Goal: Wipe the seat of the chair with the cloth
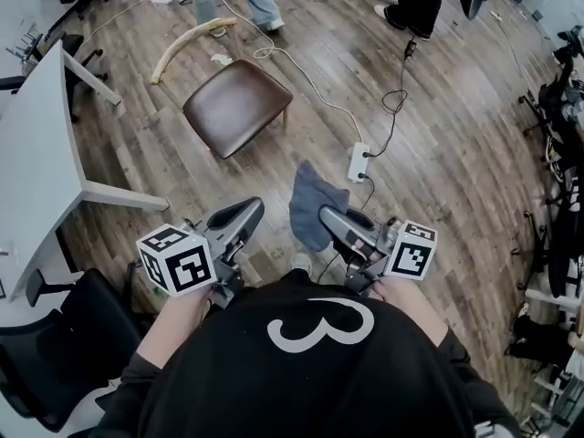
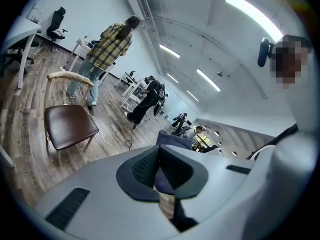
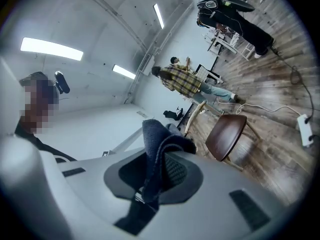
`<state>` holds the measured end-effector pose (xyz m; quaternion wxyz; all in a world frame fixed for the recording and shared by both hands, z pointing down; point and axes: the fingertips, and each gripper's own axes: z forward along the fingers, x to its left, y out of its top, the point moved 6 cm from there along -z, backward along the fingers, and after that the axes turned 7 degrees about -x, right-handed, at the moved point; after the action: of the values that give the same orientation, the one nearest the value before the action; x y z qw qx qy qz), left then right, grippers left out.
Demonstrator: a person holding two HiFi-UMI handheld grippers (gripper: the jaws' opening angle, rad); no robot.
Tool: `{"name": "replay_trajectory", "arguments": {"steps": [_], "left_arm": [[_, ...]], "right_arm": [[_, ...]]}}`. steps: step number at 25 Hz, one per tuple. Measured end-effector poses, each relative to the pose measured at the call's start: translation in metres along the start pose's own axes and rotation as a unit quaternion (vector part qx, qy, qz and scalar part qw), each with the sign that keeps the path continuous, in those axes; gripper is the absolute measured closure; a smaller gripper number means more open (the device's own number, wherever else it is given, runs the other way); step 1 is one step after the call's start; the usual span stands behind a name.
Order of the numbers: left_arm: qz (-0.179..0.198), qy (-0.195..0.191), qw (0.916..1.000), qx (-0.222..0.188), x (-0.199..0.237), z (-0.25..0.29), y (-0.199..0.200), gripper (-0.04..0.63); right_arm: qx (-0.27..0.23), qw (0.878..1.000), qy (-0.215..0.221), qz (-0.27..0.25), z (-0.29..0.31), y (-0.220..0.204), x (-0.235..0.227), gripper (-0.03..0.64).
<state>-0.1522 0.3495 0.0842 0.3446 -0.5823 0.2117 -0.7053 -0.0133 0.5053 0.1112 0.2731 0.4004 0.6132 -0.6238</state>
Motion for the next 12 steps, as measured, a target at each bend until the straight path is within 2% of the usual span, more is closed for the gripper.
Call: {"name": "replay_trajectory", "arguments": {"steps": [6, 12], "left_arm": [[-0.006, 0.017, 0.9998, -0.006, 0.005, 0.018, 0.005, 0.581], [-0.028, 0.028, 0.9992, -0.009, 0.035, 0.027, 0.012, 0.581]], "right_arm": [[0.026, 1.000, 0.004, 0.007, 0.013, 0.015, -0.023, 0.565], [0.041, 0.999, -0.002, 0.023, 0.036, 0.018, -0.043, 0.565]]}}
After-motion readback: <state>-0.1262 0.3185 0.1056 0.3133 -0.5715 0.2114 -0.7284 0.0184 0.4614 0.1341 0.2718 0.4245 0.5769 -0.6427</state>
